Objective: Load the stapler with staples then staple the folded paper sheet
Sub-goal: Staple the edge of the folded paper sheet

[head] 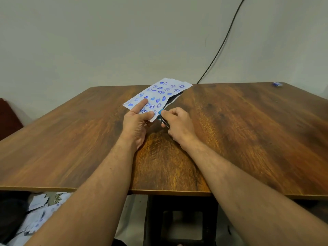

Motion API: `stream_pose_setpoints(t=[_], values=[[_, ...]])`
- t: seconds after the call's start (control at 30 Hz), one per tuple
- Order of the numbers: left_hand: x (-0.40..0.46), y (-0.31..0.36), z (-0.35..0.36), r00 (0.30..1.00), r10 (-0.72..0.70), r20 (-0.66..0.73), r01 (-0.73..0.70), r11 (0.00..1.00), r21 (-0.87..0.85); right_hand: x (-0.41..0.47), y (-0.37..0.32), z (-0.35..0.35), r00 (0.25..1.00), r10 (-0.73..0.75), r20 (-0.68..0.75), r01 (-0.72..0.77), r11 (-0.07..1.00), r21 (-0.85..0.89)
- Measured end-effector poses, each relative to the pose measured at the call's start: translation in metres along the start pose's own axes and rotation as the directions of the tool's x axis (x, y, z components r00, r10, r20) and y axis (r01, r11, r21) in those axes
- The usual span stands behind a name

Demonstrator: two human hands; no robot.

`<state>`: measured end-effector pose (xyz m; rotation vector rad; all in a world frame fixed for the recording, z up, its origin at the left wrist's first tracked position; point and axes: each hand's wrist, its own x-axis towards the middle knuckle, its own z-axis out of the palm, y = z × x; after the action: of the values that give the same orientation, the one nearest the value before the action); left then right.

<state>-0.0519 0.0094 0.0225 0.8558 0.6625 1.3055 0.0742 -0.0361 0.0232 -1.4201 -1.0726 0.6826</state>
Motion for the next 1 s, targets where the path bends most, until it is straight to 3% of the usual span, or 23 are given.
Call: stream_pose_setpoints(t=[0.3, 0.77, 1.0], values=[[0.008, -0.007, -0.002, 0.999, 0.042, 0.023, -0.044, 0.994, 0.100, 0.004, 0.000, -0.009, 0.984, 0.124, 0.131, -0.149, 0.968, 0.200], [0.007, -0.010, -0.003, 0.987, 0.097, 0.126, -0.117, 0.980, 0.163, 0.006, -0.004, -0.022, 0.904, 0.255, 0.343, -0.349, 0.904, 0.249], [0.002, -0.008, -0.001, 0.983, 0.088, 0.161, -0.123, 0.968, 0.221, 0.009, 0.000, -0.023, 0.905, 0.223, 0.364, -0.316, 0.923, 0.221]])
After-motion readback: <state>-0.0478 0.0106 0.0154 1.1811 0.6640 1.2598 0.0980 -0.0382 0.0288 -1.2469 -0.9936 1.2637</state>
